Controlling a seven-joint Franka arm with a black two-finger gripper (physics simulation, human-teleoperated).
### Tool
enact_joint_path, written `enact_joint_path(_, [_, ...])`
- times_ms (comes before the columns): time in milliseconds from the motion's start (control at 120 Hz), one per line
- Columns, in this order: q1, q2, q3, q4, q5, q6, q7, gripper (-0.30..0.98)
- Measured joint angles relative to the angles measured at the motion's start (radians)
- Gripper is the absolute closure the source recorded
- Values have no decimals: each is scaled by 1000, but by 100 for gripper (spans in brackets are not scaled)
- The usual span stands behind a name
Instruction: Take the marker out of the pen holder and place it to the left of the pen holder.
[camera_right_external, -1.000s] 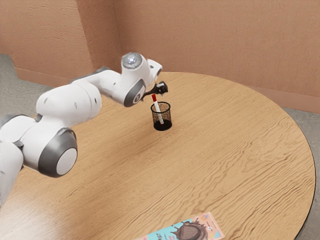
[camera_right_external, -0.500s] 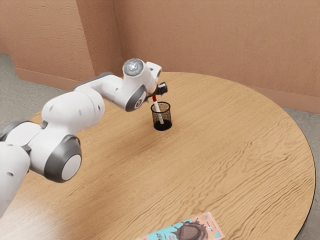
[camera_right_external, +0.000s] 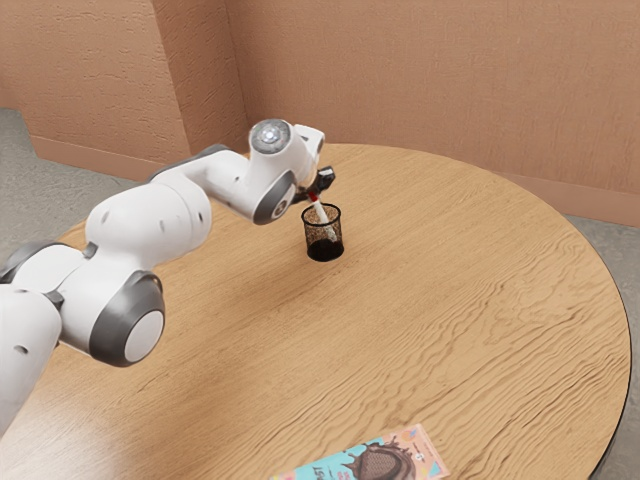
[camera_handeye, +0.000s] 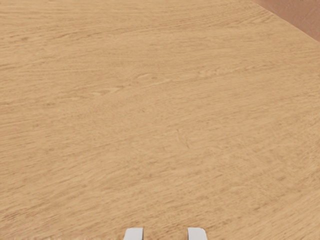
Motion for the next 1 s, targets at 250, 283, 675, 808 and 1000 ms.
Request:
enact_joint_path(250, [-34,-101,6,-8,99,-85,-30,75])
enact_joint_path(283, [-35,-127,6,-11,117,-114,-32,75])
enact_joint_path(675, [78,-397,37,-30,131,-884,8,75])
enact_joint_path(808, [198,-404,40,-58,10,-1104,73,75])
enact_joint_path(1000, [237,-296,38,-84,-16,-1243,162,75])
